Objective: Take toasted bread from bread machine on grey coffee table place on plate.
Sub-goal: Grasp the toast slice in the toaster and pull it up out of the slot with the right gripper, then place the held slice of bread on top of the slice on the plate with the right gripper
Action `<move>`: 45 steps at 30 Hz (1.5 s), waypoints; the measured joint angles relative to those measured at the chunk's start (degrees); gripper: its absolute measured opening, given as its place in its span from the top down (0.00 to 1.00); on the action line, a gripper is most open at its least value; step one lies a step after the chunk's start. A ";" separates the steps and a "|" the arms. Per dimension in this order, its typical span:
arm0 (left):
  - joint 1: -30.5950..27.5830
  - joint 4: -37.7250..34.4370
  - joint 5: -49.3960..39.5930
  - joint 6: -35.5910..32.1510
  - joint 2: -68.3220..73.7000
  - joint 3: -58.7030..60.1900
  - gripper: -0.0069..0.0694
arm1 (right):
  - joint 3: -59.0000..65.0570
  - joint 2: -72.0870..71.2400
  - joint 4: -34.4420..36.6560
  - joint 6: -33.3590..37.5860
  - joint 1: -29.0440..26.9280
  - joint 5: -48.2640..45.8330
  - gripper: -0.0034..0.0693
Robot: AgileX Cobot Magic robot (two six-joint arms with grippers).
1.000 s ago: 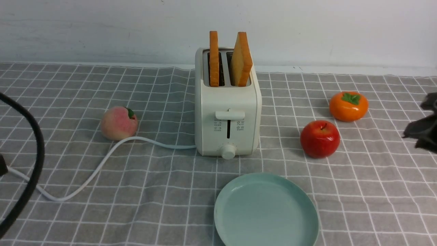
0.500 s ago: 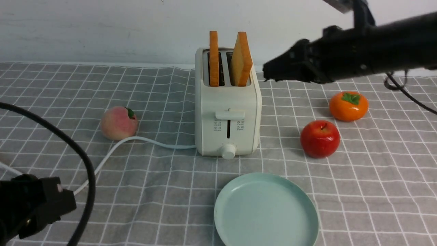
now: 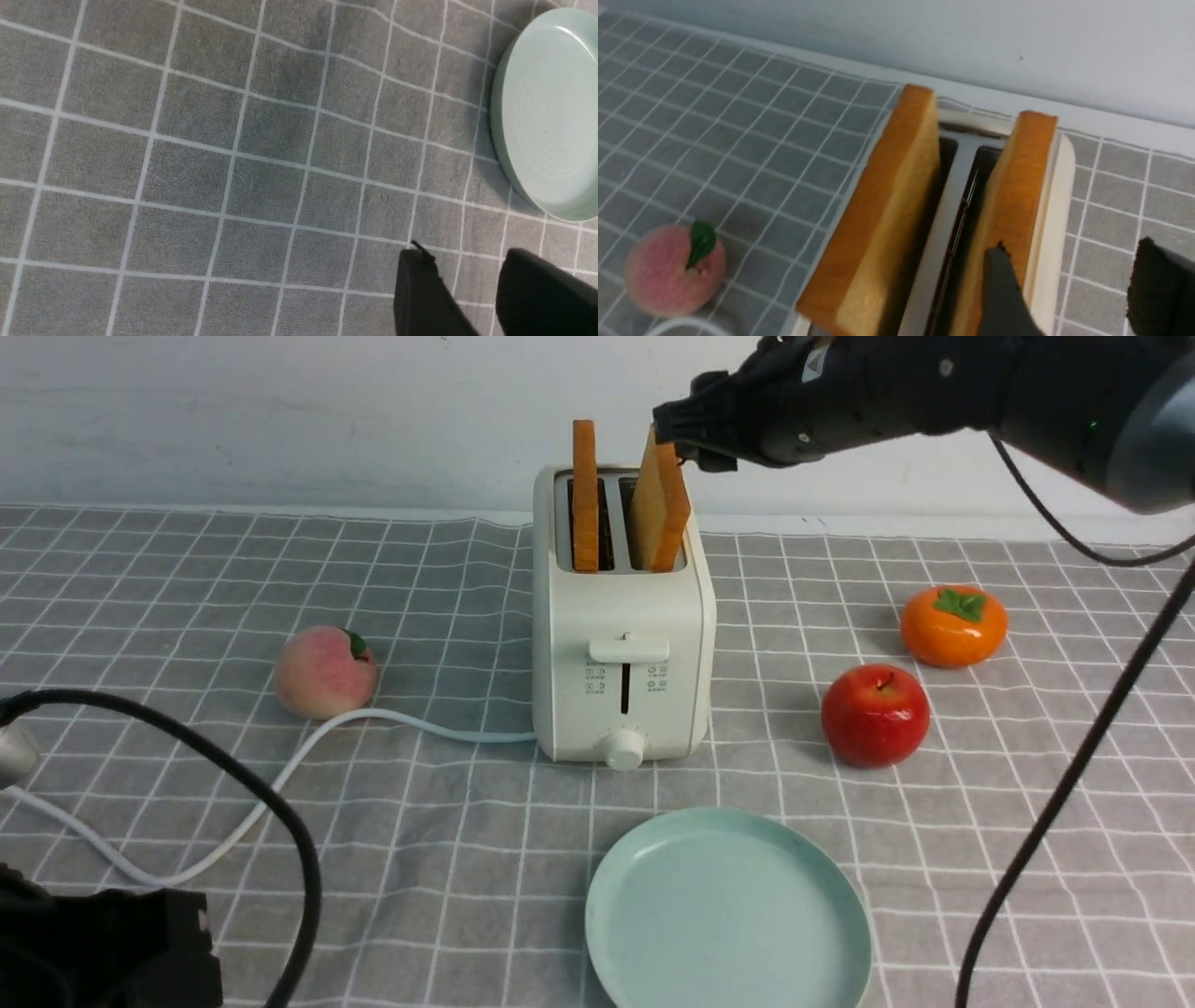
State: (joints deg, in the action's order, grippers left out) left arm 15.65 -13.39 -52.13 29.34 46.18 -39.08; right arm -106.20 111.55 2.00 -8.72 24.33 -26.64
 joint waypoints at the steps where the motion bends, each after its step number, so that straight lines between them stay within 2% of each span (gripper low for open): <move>1: 0.00 0.00 0.00 0.00 0.00 0.00 0.60 | 0.00 0.75 -0.67 -2.72 -0.04 1.42 0.44; 5: 0.06 0.06 0.23 0.00 0.00 0.00 0.60 | 0.00 3.19 -1.15 -9.21 0.07 4.38 0.44; 18: 0.06 0.06 0.41 -0.07 0.00 0.00 0.60 | -0.07 5.79 -1.20 -10.29 0.54 4.47 0.44; 22: 0.06 0.06 0.41 -0.07 0.00 0.00 0.60 | -0.13 5.78 -1.20 -10.29 0.54 3.74 0.54; 27: 0.06 0.06 0.41 -0.07 0.00 0.00 0.60 | -0.16 4.89 -1.20 -10.29 0.54 3.10 0.84; 31: 0.06 0.22 0.55 -0.07 0.00 0.00 0.60 | 0.01 1.93 -2.00 -10.29 0.48 2.27 0.85; 33: 0.06 0.22 0.79 -0.07 0.00 0.00 0.60 | 0.01 -2.31 -4.55 -10.29 0.00 0.92 0.85; 38: 0.06 0.22 1.49 -0.07 0.00 0.00 0.60 | -0.25 -11.74 -12.97 -10.29 -0.76 -8.47 0.85; 41: 0.06 0.22 2.53 -0.07 0.04 0.00 0.60 | -0.49 -16.21 -16.58 -10.38 -0.83 -20.77 0.85; 42: 0.06 0.22 2.53 -0.07 0.04 0.00 0.60 | -0.49 -16.64 -16.64 -10.50 -0.83 -21.83 0.85; 43: 0.06 0.22 3.33 -0.07 0.10 0.00 0.60 | -0.49 -17.63 -16.56 -10.78 -0.83 -29.50 0.85; 44: 0.06 0.22 3.71 -0.07 0.10 0.00 0.60 | -0.44 -17.72 -16.36 -10.91 -0.90 -30.59 0.85; 45: 0.06 0.22 4.65 -0.07 0.10 0.00 0.60 | 0.57 -17.87 -15.00 -10.96 -1.02 -39.05 0.85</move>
State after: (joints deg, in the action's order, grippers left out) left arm 15.71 -13.17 -47.47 29.28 46.28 -39.08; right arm -105.64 93.69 -13.01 -19.68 23.31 -65.68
